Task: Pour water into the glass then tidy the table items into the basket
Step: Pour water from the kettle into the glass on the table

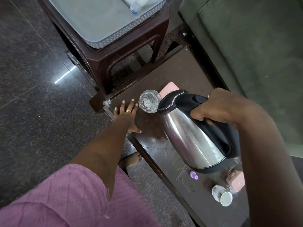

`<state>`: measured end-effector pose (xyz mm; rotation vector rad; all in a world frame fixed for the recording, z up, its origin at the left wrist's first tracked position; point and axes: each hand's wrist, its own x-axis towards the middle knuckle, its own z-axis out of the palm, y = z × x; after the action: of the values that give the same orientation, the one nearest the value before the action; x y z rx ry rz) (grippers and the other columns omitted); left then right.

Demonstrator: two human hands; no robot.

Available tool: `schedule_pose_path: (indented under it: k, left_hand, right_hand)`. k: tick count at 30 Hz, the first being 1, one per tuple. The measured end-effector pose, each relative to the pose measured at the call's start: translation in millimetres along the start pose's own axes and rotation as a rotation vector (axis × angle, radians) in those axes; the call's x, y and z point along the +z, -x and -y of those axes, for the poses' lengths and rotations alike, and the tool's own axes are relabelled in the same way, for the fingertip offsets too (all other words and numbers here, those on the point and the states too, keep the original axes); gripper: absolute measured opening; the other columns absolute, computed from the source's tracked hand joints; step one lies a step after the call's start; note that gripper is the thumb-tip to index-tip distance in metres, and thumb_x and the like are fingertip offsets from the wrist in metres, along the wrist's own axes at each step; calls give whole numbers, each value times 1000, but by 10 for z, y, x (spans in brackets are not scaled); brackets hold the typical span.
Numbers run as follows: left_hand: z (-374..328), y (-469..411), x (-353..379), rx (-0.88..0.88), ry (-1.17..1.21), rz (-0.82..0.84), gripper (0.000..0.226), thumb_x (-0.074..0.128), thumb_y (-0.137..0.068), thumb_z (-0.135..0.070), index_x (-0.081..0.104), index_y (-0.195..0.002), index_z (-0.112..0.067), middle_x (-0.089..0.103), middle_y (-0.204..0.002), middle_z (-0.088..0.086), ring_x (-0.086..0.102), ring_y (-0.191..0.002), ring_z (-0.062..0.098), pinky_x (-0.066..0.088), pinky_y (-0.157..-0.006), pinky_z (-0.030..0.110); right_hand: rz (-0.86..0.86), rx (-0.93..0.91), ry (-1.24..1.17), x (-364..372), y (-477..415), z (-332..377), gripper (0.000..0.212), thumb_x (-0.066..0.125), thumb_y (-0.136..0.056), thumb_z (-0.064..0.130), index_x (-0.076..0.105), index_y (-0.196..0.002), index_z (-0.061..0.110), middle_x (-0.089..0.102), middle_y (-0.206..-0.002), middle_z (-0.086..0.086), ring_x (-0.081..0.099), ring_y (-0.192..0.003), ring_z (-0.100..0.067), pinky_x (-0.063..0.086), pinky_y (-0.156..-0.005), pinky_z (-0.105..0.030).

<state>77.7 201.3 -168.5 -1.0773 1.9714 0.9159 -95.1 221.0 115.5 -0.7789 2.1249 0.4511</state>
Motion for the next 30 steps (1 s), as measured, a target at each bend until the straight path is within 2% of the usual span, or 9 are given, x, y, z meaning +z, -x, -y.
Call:
schedule_pose_path:
  k: [10, 21, 30]
  left_hand:
    - [-10, -13, 7, -11, -11, 12, 126, 72, -64, -62, -16, -147, -26, -33, -152, -6, -25, -142, 31, -3, -115, 56]
    - [-7, -6, 3, -16, -13, 19, 125, 72, -64, -62, -16, -147, -27, -34, -152, -6, -25, -142, 31, -3, -115, 56]
    - [-18, 4, -9, -23, -23, 35, 125, 71, -65, -62, -17, -146, -26, -35, -151, -7, -26, -142, 31, -3, -115, 56]
  right_hand:
    - [-10, -7, -19, 29, -10, -12, 23, 60, -57, 9, 46, -38, 10, 39, -30, 2, 31, -33, -16, 25, -44, -19]
    - [-1, 1, -29, -2, 13, -30, 27, 62, -61, 10, 47, -38, 10, 39, -26, 3, 29, -21, -11, 24, -39, -13]
    - [-4, 4, -37, -11, 27, -62, 25, 62, -59, 9, 49, -39, 8, 40, -27, 2, 31, -27, -14, 26, -42, -17]
